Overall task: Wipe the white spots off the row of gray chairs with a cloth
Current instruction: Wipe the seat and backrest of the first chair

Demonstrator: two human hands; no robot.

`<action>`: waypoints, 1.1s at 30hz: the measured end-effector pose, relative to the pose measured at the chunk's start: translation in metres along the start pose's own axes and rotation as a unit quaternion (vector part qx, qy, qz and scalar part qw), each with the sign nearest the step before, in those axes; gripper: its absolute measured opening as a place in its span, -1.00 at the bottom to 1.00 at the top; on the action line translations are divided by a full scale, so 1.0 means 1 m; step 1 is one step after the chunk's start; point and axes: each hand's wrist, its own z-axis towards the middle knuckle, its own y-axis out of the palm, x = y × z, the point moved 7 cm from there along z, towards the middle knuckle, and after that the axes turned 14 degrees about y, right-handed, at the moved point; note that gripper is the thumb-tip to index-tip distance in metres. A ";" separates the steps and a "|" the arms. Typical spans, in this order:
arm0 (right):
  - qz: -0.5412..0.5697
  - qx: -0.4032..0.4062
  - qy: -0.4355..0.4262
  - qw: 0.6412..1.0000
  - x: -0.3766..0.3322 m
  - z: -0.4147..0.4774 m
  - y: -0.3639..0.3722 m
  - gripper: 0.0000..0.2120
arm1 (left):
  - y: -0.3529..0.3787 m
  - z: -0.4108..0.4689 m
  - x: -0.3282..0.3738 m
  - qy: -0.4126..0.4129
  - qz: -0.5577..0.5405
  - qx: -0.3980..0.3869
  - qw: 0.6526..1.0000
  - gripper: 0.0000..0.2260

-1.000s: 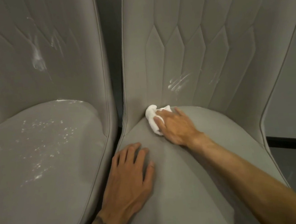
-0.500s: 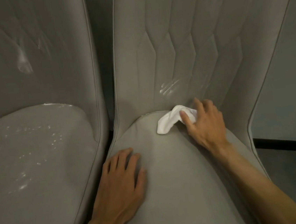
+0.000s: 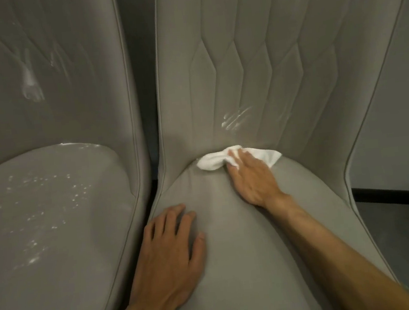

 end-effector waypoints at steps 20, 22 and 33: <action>-0.011 -0.065 0.069 0.995 -0.025 -0.004 0.020 -0.44 | 0.001 0.000 -0.002 0.005 0.002 0.007 1.000 -0.64; 0.005 -0.060 0.092 0.994 0.012 -0.004 0.009 -0.48 | 0.001 0.000 -0.001 0.007 -0.001 0.010 1.000 -0.63; 0.019 -0.087 -0.026 0.996 -0.086 -0.026 0.025 -0.50 | 0.003 -0.001 -0.002 -0.013 -0.009 -0.002 1.000 -0.64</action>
